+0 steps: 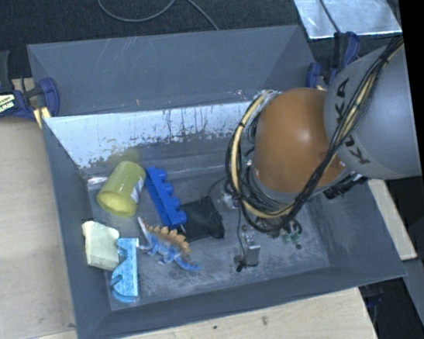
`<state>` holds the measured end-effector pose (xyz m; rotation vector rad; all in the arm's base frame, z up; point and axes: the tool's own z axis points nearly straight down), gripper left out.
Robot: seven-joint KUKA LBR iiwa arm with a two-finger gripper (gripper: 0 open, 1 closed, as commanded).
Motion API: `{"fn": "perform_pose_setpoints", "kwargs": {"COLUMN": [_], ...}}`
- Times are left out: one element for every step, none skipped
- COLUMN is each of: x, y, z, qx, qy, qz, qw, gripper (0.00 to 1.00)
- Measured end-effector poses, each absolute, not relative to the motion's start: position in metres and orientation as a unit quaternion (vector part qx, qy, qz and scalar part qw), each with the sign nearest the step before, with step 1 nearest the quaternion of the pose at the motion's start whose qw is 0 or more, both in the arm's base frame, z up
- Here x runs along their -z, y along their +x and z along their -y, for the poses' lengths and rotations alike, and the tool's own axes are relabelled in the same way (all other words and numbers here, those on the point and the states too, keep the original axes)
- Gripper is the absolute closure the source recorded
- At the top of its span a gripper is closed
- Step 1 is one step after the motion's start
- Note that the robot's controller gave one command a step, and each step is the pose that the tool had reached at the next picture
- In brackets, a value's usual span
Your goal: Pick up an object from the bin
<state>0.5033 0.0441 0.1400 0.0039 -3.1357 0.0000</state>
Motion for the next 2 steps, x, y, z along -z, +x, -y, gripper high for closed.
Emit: {"fn": "perform_pose_setpoints", "kwargs": {"x": [-0.144, -0.138], "y": [0.505, 0.527], "z": [-0.044, -0.079], "qx": [0.000, -0.001], "qy": [0.001, 0.020], "qz": [1.000, 1.000], "qw": [-0.001, 0.000], "gripper": [0.00, 0.00]}}
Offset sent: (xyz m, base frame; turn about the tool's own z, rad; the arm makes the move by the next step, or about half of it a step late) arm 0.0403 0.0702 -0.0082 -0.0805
